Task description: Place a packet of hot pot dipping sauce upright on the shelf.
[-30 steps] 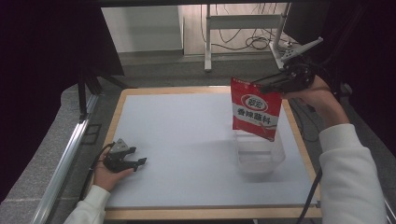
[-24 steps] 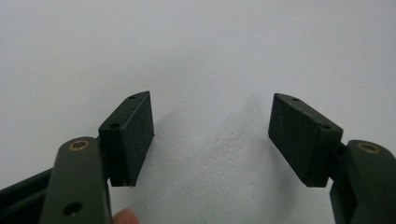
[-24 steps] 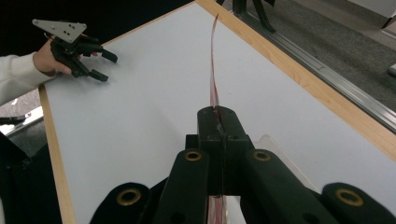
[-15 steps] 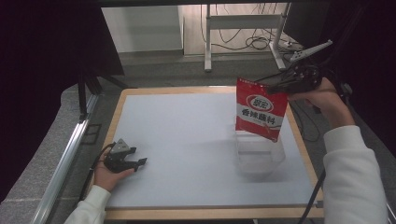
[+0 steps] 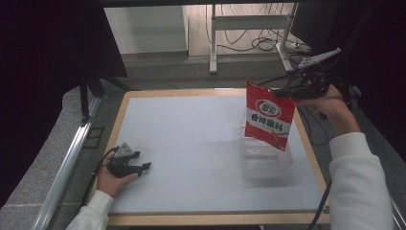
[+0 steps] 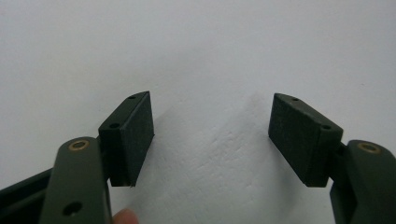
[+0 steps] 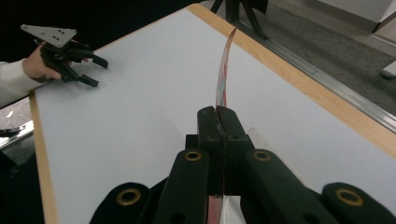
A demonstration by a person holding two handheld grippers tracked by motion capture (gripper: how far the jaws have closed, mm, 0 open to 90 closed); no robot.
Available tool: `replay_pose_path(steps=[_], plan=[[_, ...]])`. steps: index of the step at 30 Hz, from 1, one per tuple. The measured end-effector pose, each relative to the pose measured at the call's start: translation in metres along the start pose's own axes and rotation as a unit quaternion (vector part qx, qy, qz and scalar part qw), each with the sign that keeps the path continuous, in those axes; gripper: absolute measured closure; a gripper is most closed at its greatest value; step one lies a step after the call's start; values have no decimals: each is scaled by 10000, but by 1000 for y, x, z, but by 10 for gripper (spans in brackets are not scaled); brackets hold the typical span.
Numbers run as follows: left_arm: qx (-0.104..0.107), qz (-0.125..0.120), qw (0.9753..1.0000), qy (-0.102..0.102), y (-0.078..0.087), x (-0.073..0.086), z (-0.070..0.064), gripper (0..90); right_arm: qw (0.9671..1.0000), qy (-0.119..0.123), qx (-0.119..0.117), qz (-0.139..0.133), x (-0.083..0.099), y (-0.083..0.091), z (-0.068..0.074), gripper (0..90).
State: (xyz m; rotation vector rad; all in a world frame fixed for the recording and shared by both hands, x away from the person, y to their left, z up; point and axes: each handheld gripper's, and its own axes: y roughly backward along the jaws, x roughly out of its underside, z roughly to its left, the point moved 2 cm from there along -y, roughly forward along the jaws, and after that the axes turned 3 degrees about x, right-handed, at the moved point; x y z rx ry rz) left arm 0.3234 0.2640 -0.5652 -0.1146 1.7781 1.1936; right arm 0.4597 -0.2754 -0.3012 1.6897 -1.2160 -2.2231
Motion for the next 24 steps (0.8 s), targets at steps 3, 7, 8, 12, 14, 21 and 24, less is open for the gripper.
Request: replay_pose_path(steps=[3,7,8,12,14,21,24], plan=[[0,5,10000,-3,0,0,0,303,10000,47,15,-36,-1,-1,-1,891],[-7,1,10000,-2,0,0,0,303,9999,80,-61,-47,-3,-2,-1,891],[-14,-1,10000,2,0,0,0,303,9999,92,-91,-52,-4,-2,-1,891],[-25,-11,10000,14,2,0,0,303,9997,134,-188,-68,-8,-1,-3,891],[-35,-14,10000,31,2,0,0,303,9995,170,-268,-83,-11,0,-4,891],[-61,-58,9999,105,4,-1,-1,303,9982,366,-472,-93,-11,-3,-9,891],[-62,-33,9999,97,4,-1,-1,303,9980,362,-509,-86,-3,-8,-13,891]])
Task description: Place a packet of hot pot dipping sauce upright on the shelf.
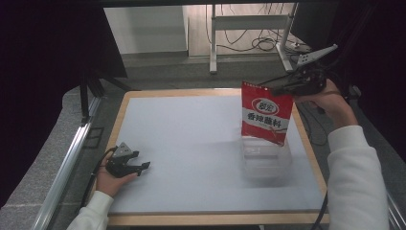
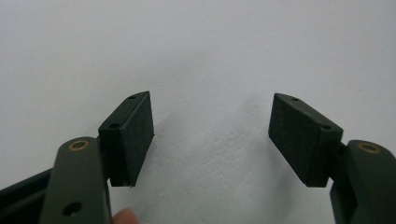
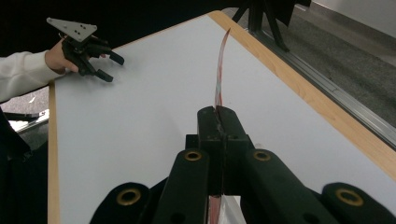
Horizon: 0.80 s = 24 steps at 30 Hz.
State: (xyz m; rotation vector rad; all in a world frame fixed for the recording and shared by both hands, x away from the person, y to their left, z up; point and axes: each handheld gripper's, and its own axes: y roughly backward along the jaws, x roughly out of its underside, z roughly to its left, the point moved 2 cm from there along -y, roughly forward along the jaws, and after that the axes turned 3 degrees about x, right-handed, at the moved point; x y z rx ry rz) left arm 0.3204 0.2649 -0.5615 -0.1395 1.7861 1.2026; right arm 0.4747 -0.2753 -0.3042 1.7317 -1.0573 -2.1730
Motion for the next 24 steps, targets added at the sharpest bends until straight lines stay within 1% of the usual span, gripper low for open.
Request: replay_pose_path(steps=[4,7,12,14,15,16,17,18,20,22,24], plan=[[24,-9,10000,11,-1,-1,0,303,10000,-47,-46,-43,13,-4,-3,891],[36,-11,10000,6,-1,-1,-1,303,9999,-130,-66,-22,23,-7,-4,891],[72,-23,10000,-1,-1,-2,-1,303,9994,-303,-110,-122,37,-11,-5,889],[87,-33,10000,3,-2,-2,-2,303,9992,-349,-72,-176,38,-10,-4,884],[89,-30,10000,-3,-2,-2,-1,303,9993,-323,-7,-165,38,-9,-4,860],[91,-30,10000,-9,-2,-2,-1,303,9994,-304,51,-153,37,-9,-2,806],[95,-26,10000,-13,-2,-2,-1,303,9994,-280,118,-164,34,-9,1,732],[97,-18,9999,-26,-2,-2,-1,302,9994,-244,166,-199,32,-9,3,700],[105,-23,9999,-20,-2,-2,-1,302,9991,-170,269,-288,24,-9,10,616],[112,-26,9999,-47,-2,-2,-1,302,9981,-114,458,-404,14,-11,19,537],[124,-47,9999,-35,-3,-2,-1,302,9969,-90,626,-472,4,-14,29,493]])
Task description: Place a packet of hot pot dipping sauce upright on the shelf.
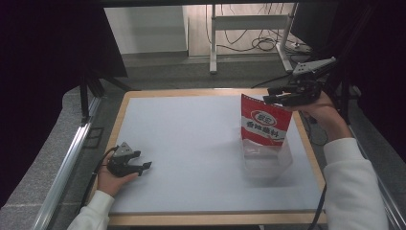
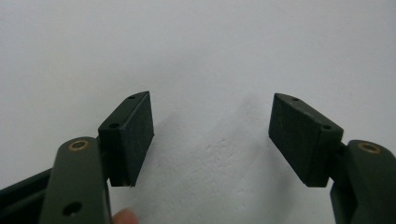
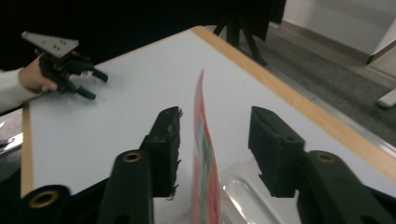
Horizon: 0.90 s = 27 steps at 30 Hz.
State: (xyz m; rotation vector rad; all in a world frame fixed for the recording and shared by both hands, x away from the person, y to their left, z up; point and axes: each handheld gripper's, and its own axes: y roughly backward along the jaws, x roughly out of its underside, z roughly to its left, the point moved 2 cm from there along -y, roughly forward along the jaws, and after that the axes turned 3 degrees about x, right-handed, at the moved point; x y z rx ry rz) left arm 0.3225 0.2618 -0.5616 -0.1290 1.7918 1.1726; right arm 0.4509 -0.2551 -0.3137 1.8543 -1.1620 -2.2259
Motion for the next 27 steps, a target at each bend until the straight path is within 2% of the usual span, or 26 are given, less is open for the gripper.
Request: replay_pose_path(steps=[3,7,11,14,18,21,23,27], plan=[[24,-1,10000,-8,0,0,0,302,9997,106,238,-39,-12,-7,18,434],[51,5,10000,-41,1,0,0,301,9993,216,261,-159,-29,-18,51,407],[81,-18,10000,-42,2,1,0,301,9990,287,321,-111,-37,-36,82,385],[84,-29,9999,-51,3,1,0,301,9992,312,200,-143,-37,-53,105,377],[94,-38,9999,-47,4,2,0,301,9996,247,-19,-167,-27,-81,133,365],[103,-3,9999,-71,3,2,-1,301,9995,279,-113,-72,-11,-105,155,351],[109,-4,9999,-71,2,2,-2,301,9995,251,-203,-54,0,-119,165,348],[115,14,9999,-42,1,2,-3,301,9996,141,-261,44,24,-145,176,333]])
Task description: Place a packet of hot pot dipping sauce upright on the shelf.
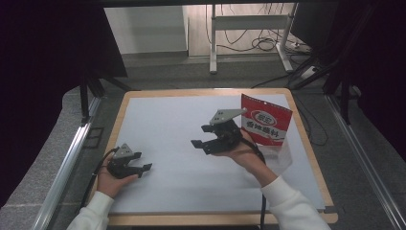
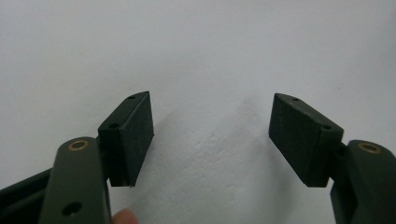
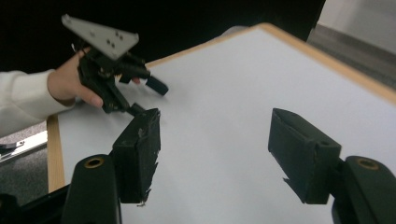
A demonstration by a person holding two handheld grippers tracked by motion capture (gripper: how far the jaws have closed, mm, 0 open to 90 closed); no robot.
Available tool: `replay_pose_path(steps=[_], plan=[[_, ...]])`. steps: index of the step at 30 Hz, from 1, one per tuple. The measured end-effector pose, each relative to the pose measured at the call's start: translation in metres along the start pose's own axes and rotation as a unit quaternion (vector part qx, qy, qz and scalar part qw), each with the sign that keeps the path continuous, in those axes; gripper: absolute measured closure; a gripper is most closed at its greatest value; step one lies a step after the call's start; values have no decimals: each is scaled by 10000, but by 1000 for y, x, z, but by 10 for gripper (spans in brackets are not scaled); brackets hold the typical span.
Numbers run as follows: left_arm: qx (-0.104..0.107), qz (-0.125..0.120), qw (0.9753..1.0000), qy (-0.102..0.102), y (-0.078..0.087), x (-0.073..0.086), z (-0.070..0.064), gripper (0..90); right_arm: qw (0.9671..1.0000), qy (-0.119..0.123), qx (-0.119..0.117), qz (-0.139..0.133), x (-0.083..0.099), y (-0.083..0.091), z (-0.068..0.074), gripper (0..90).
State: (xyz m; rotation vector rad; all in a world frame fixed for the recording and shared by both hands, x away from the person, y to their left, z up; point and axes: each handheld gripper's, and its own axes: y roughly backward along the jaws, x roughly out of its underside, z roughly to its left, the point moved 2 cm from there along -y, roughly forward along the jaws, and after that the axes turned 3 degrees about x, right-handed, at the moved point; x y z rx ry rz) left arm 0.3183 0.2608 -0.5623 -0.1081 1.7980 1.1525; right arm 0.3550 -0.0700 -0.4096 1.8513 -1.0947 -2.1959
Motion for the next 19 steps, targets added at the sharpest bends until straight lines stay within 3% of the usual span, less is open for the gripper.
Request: replay_pose_path(steps=[7,10,13,17,19], plan=[[-20,-12,10000,11,-1,0,0,298,9986,-380,-32,354,39,-39,3,305],[-3,-35,10000,53,-2,0,-1,297,9974,-496,-15,524,45,-49,0,295],[0,-47,10000,60,-3,-1,-1,292,9972,-537,26,516,47,-53,-1,285],[-20,-74,10000,34,-3,-1,-2,272,9964,-599,215,562,51,-57,-1,243],[-64,-46,10000,28,-6,-1,-2,259,9944,-711,393,672,57,-65,1,211]])
